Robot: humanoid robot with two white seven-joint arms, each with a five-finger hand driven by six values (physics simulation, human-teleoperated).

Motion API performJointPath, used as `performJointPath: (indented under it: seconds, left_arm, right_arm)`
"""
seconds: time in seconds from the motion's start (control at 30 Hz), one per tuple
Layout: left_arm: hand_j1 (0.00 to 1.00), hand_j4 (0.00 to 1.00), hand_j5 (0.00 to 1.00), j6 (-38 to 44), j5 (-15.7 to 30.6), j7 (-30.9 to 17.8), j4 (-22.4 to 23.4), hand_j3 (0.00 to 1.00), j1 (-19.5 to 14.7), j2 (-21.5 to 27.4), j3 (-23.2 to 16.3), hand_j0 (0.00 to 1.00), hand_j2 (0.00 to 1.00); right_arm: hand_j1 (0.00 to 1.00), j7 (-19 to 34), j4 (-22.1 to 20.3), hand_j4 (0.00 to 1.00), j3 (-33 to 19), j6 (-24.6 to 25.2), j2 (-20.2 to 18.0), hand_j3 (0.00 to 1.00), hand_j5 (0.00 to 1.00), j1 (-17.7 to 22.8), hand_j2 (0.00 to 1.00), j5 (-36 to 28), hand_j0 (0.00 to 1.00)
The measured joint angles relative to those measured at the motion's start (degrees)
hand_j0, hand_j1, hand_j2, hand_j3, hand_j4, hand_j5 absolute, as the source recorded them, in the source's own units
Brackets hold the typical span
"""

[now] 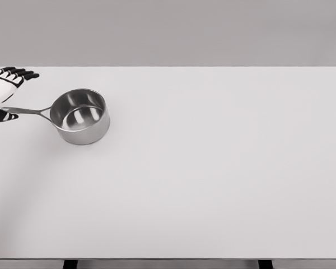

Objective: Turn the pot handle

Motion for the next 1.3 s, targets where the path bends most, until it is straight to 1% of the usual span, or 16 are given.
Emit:
performJointPath:
  seconds: [0.4,0.6,0.67,0.8,0.9,0.97,1.07,1.17,1.2,1.3]
  left_arm:
    - [1.0,1.0,1.0,0.0,-0.2,0.0,2.7,1.0,-1.9,-0.7,-0.2,1.0,1.0]
    - [1.0,1.0,1.0,-0.3,-0.2,0.0,3.2,1.0,-1.8,-1.0,-0.2,1.0,1.0]
    - [1.0,1.0,1.0,-0.6,0.1,0.0,3.0,1.0,-1.1,-0.9,-0.2,1.0,1.0]
    - [1.0,1.0,1.0,-0.9,0.8,0.1,2.4,1.0,-0.7,-0.9,0.2,1.0,1.0]
    - [1.0,1.0,1.0,-1.0,4.1,0.2,0.8,1.0,1.3,-0.6,0.6,1.0,1.0]
    - [1.0,1.0,1.0,-1.0,6.5,0.3,-0.8,1.0,3.5,-0.4,1.7,1.0,1.0]
    - [1.0,1.0,1.0,-1.1,10.6,0.4,-4.0,1.0,7.6,-0.3,5.5,1.0,1.0]
    - [1.0,1.0,1.0,-1.0,15.4,0.4,-7.0,1.0,8.3,-0.3,9.4,1.0,1.0]
    - [1.0,1.0,1.0,-1.0,16.5,0.4,-8.0,1.0,9.0,-0.3,10.2,1.0,1.0]
    - [1.0,1.0,1.0,-1.0,18.5,0.3,-12.9,1.0,13.5,-0.4,11.5,1.0,1.0]
  right_arm:
    - [1.0,0.0,0.0,1.0,0.0,0.0,0.0,1.0,1.0,0.0,1.0,0.0,1.0]
    - [1.0,0.0,0.0,1.0,0.0,0.0,0.0,1.0,1.0,0.0,1.0,0.0,1.0]
    - [1.0,0.0,0.0,1.0,0.0,0.0,0.0,1.0,1.0,0.0,1.0,0.0,1.0]
    - [1.0,0.0,0.0,1.0,0.0,0.0,0.0,1.0,1.0,0.0,1.0,0.0,1.0]
    - [1.0,0.0,0.0,1.0,0.0,0.0,0.0,1.0,1.0,0.0,1.0,0.0,1.0]
    - [1.0,0.0,0.0,1.0,0.0,0.0,0.0,1.0,1.0,0.0,1.0,0.0,1.0]
    - [1.0,0.0,0.0,1.0,0.0,0.0,0.0,1.0,1.0,0.0,1.0,0.0,1.0]
    - [1.0,0.0,0.0,1.0,0.0,0.0,0.0,1.0,1.0,0.0,1.0,0.0,1.0]
    - [1.0,0.0,0.0,1.0,0.0,0.0,0.0,1.0,1.0,0.0,1.0,0.0,1.0]
    - [1.0,0.0,0.0,1.0,0.0,0.0,0.0,1.0,1.0,0.0,1.0,0.0,1.0]
